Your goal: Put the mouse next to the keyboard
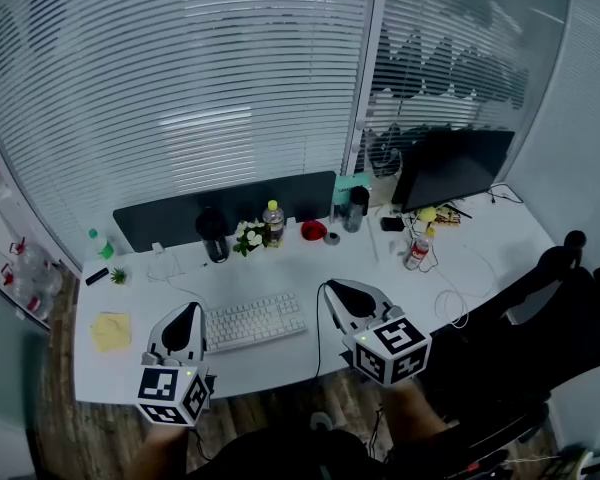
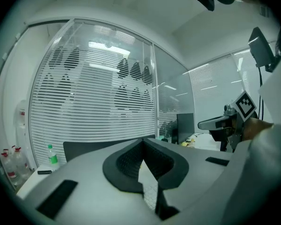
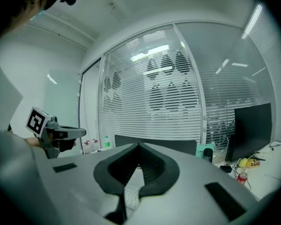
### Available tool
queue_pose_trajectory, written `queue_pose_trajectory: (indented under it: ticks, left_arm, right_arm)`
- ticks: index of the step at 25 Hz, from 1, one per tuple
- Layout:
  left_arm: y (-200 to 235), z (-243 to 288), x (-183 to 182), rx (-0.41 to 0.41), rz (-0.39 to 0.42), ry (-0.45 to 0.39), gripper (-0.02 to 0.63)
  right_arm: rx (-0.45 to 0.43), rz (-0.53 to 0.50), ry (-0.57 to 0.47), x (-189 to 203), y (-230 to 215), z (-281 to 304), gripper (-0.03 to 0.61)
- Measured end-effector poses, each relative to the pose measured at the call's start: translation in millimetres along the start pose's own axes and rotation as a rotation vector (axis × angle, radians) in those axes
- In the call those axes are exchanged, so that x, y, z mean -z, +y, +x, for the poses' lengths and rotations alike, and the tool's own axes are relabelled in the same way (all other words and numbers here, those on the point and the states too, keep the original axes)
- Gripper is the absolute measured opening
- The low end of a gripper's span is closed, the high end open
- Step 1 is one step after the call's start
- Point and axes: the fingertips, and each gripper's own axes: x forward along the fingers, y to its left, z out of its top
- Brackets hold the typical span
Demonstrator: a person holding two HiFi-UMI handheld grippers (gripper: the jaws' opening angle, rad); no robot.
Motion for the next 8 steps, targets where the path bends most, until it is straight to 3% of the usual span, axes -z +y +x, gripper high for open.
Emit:
queue_pose_trajectory:
  ticks: [8]
  left_arm:
    - [-4.2,0.7,0.6,-0.001,-0.017,-0.008,0.029]
  right_arm:
    - [-0.007,-0.003,0.002,3.4,-1.1,0.6,0.0]
